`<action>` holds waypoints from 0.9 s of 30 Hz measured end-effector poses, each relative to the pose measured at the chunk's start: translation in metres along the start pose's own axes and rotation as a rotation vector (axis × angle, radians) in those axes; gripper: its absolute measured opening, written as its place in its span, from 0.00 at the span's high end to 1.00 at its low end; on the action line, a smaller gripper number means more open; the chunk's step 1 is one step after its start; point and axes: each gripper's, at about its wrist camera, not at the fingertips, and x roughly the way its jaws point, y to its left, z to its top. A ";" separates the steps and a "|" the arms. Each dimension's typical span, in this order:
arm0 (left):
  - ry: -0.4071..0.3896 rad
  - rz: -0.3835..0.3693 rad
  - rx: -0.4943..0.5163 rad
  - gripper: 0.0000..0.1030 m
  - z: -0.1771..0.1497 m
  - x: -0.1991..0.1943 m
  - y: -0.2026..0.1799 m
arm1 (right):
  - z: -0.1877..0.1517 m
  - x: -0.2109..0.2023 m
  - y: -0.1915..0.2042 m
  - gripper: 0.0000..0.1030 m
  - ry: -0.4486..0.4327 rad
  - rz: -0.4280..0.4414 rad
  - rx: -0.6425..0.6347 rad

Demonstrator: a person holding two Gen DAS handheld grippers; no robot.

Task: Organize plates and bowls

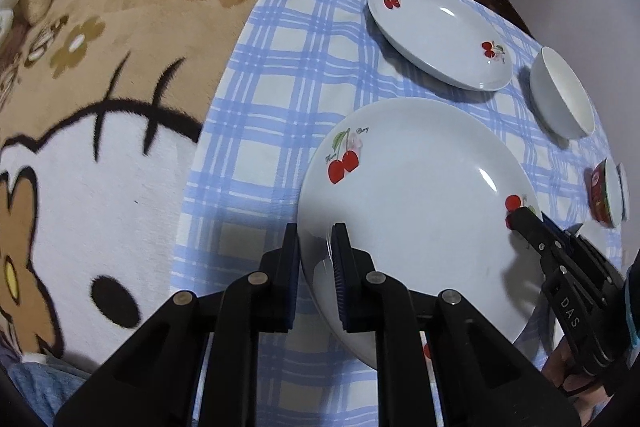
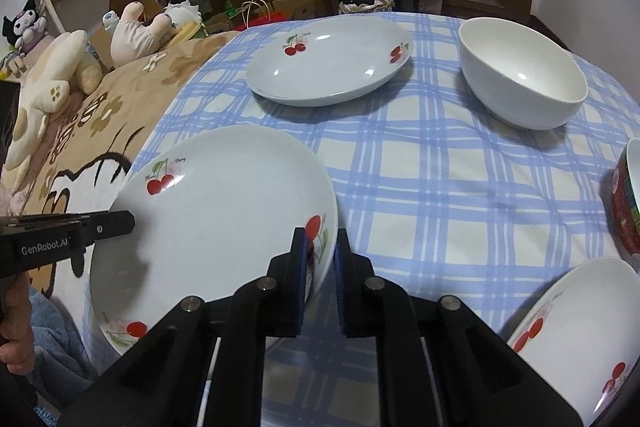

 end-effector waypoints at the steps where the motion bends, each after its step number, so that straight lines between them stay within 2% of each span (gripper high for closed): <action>1: 0.010 -0.003 -0.001 0.85 -0.001 0.002 0.000 | 0.000 0.000 -0.001 0.88 0.000 0.003 0.007; 4: 0.016 -0.001 0.007 0.85 -0.003 0.003 -0.001 | 0.002 -0.003 -0.002 0.89 -0.001 0.004 0.011; 7: 0.007 -0.033 -0.022 0.85 -0.002 0.000 0.003 | 0.003 -0.010 0.000 0.89 -0.023 -0.002 0.000; 11: -0.030 -0.038 -0.015 0.85 -0.002 -0.010 0.000 | 0.005 -0.023 0.001 0.89 -0.057 -0.001 -0.001; 15: -0.075 -0.079 -0.024 0.85 -0.003 -0.026 -0.003 | 0.006 -0.036 -0.002 0.89 -0.079 -0.003 0.002; 19: -0.130 -0.089 0.023 0.85 -0.005 -0.040 -0.020 | 0.006 -0.054 -0.011 0.89 -0.102 -0.017 0.006; 27: -0.165 -0.094 0.119 0.86 -0.010 -0.060 -0.061 | 0.003 -0.090 -0.034 0.89 -0.137 -0.059 0.028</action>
